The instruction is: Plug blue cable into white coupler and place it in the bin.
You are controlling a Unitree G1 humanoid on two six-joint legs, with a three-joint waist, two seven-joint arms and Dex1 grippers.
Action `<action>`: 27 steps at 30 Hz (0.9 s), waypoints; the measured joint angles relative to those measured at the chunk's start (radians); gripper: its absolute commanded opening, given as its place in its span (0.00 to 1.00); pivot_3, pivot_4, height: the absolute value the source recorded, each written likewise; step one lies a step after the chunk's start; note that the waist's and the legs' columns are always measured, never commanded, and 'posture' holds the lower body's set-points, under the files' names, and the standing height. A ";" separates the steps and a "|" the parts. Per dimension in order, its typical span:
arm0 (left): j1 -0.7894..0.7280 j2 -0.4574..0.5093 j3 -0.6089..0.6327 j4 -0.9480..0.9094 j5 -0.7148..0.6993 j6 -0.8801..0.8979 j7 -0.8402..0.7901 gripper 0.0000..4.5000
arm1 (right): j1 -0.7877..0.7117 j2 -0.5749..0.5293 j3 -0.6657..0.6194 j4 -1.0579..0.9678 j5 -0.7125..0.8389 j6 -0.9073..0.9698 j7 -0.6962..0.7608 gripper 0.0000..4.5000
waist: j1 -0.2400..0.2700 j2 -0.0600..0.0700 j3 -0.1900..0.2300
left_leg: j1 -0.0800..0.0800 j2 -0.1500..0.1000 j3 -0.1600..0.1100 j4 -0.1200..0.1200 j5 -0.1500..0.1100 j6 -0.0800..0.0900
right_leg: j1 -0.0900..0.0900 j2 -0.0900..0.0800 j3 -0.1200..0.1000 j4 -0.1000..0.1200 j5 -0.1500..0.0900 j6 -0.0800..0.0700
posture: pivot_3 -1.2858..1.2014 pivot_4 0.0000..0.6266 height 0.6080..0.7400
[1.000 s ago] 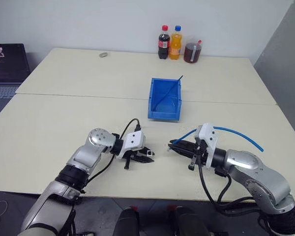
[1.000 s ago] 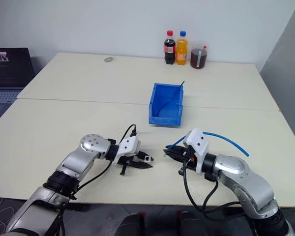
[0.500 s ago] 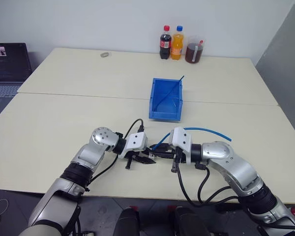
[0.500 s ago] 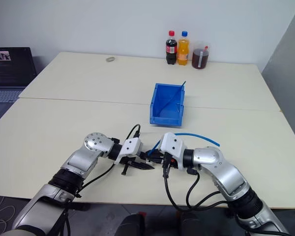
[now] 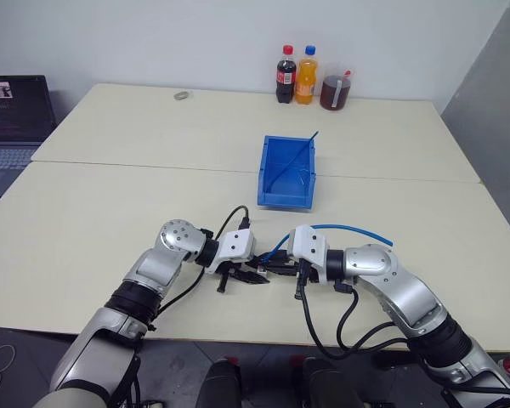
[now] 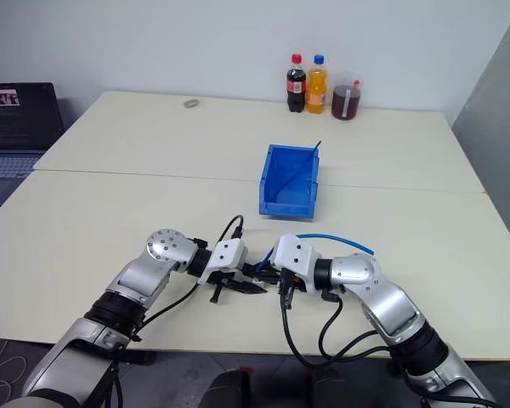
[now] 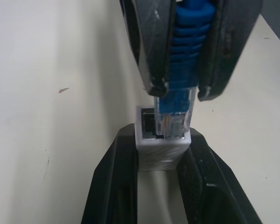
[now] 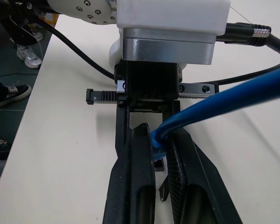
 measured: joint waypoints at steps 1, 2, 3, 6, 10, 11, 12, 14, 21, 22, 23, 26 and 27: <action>0.000 -0.002 0.000 0.000 0.003 0.000 0.004 0.18 | -0.004 -0.006 0.003 -0.003 -0.004 0.003 0.003 0.02 | 0.000 0.000 0.000 | 0.001 0.000 0.000 0.000 0.000 0.000 | 0.001 0.000 0.000 0.000 0.000 0.000 | 0.52 0.24 1.00; 0.001 -0.003 0.000 0.000 0.006 0.001 0.007 0.18 | -0.007 -0.009 0.004 -0.007 -0.013 0.007 0.006 0.02 | 0.000 0.000 0.000 | 0.003 0.000 0.000 0.000 0.000 0.000 | 0.004 0.000 -0.001 0.000 0.000 0.000 | 0.52 0.24 1.00; 0.002 -0.004 0.000 0.000 0.009 0.002 0.011 0.18 | -0.012 -0.011 0.007 -0.011 -0.022 0.016 0.009 0.02 | 0.000 0.000 0.000 | 0.005 0.000 -0.001 0.000 0.000 0.000 | 0.006 0.000 -0.001 -0.001 0.000 0.000 | 0.52 0.24 1.00; 0.006 -0.006 0.000 0.000 0.015 0.009 0.026 0.18 | -0.026 -0.012 0.010 -0.016 -0.031 0.053 0.012 0.02 | 0.000 0.000 0.000 | 0.013 0.000 -0.001 0.000 0.000 0.000 | 0.014 0.000 -0.001 -0.001 -0.003 0.004 | 0.52 0.24 1.00; 0.006 -0.008 0.000 -0.003 0.018 0.023 0.036 0.18 | -0.037 -0.010 0.013 -0.030 -0.042 0.094 0.011 0.02 | 0.000 0.000 0.000 | 0.014 0.000 -0.001 0.000 0.000 0.000 | 0.014 0.000 0.000 -0.001 -0.003 0.005 | 0.52 0.24 1.00; 0.006 -0.009 0.000 -0.004 0.018 0.025 0.039 0.18 | -0.038 -0.010 0.013 -0.034 -0.044 0.103 0.010 0.02 | 0.000 0.000 0.000 | 0.014 0.000 -0.001 0.000 0.000 0.000 | 0.015 0.000 0.000 -0.001 -0.003 0.005 | 0.52 0.24 1.00; 0.008 -0.010 0.000 -0.006 0.018 0.027 0.042 0.18 | -0.040 -0.008 0.014 -0.037 -0.047 0.113 0.009 0.02 | 0.001 0.000 0.000 | 0.014 0.000 -0.001 0.000 0.000 0.001 | 0.015 0.000 0.000 -0.001 -0.003 0.005 | 0.52 0.24 1.00; 0.009 -0.013 0.000 -0.008 0.018 0.036 0.047 0.18 | -0.043 -0.002 0.015 -0.045 -0.056 0.134 0.001 0.02 | 0.002 0.001 0.000 | 0.014 0.000 -0.001 0.001 0.000 0.001 | 0.015 0.000 0.000 -0.001 -0.003 0.005 | 0.52 0.24 1.00; 0.016 -0.022 0.000 -0.023 0.024 0.051 0.067 0.18 | -0.045 0.008 0.030 -0.047 -0.082 0.190 -0.028 0.02 | 0.003 0.002 -0.001 | 0.015 0.000 -0.001 0.001 0.000 0.001 | 0.016 0.000 0.000 -0.001 -0.003 0.005 | 0.52 0.24 1.00; 0.017 -0.022 0.000 -0.024 0.025 0.054 0.069 0.18 | -0.046 0.007 0.032 -0.050 -0.085 0.194 -0.028 0.02 | 0.003 0.002 -0.002 | 0.015 0.000 -0.001 0.001 0.000 0.001 | 0.016 -0.001 0.000 -0.001 -0.003 0.005 | 0.52 0.24 1.00; 0.017 -0.023 0.000 -0.026 0.026 0.058 0.069 0.18 | -0.046 0.006 0.035 -0.055 -0.091 0.196 -0.029 0.02 | 0.004 0.002 -0.002 | 0.015 0.000 -0.001 0.001 0.000 0.001 | 0.016 -0.001 -0.001 -0.001 -0.003 0.005 | 0.52 0.24 1.00; 0.019 -0.024 0.001 -0.030 0.026 0.063 0.073 0.18 | -0.046 0.004 0.040 -0.058 -0.099 0.198 -0.029 0.02 | 0.004 0.002 -0.002 | 0.015 -0.001 -0.001 0.001 0.000 0.001 | 0.016 -0.001 0.000 -0.001 -0.003 0.005 | 0.52 0.24 1.00; 0.022 -0.024 0.002 -0.033 0.026 0.064 0.075 0.18 | -0.046 0.003 0.041 -0.059 -0.099 0.199 -0.029 0.02 | 0.004 0.003 -0.002 | 0.015 -0.001 -0.001 0.001 0.000 0.001 | 0.016 -0.001 0.000 -0.001 -0.003 0.005 | 0.52 0.24 1.00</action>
